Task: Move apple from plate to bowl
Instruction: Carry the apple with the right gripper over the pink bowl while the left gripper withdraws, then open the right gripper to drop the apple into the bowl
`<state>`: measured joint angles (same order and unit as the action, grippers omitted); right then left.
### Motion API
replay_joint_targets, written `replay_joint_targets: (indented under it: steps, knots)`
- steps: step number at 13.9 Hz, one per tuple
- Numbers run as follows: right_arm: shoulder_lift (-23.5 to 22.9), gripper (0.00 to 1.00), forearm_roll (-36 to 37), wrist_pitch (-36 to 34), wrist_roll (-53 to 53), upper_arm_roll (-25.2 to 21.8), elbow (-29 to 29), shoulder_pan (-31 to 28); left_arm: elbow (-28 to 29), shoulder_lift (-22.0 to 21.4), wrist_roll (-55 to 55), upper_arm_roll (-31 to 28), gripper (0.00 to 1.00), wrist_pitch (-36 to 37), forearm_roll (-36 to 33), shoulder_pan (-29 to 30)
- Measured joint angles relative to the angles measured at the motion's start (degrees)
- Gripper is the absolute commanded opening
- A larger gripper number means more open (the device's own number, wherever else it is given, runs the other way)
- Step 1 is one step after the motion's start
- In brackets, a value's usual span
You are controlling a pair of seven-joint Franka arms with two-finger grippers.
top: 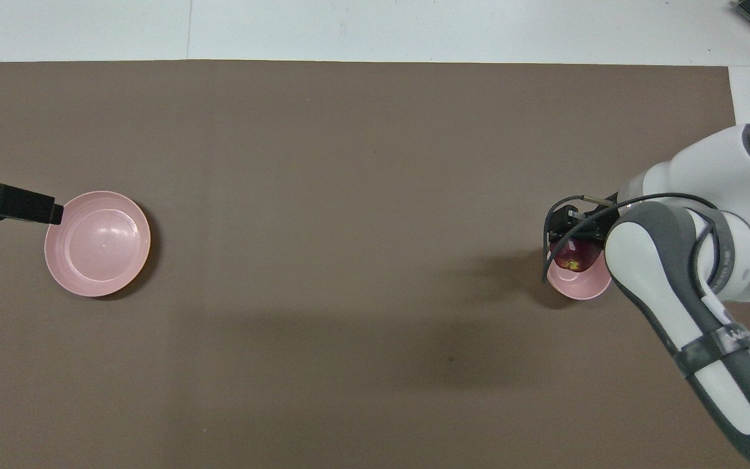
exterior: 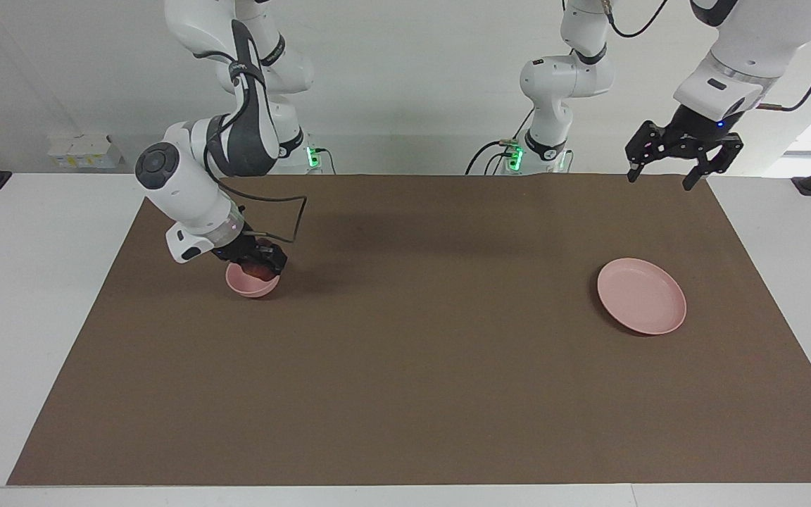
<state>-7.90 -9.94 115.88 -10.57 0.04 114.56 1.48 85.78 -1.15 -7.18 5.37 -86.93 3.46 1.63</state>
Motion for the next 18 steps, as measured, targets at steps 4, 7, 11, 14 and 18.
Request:
replay_joint_targets:
  steps: [4, 7, 11, 14, 18]
  knots:
    - [0.0, 0.90, 2.7, 9.4, 1.4, 0.0, 7.9, -1.4, -0.7, 0.0, -3.8, -8.3, 1.00, 2.0, 0.0, -4.1]
    - [-0.8, 1.00, 2.9, 10.0, 1.9, 0.0, 8.0, -2.0, -0.8, 0.0, -3.8, -8.5, 1.00, 3.5, 0.0, -4.4]
    - [-0.2, 1.00, 5.4, 6.7, 2.1, 0.2, 3.5, -1.8, -1.5, -0.3, -3.8, -8.5, 1.00, 3.6, -1.0, -4.4]
    - [0.5, 1.00, 8.1, 0.7, 2.1, 0.5, -3.9, -1.7, -1.6, -0.7, -3.8, -8.5, 1.00, 3.6, -2.9, -4.4]
    - [0.8, 1.00, 9.2, -4.3, 2.6, 1.0, -12.8, -1.6, -1.6, -1.0, -3.8, -8.5, 1.00, 3.6, -2.9, -4.4]
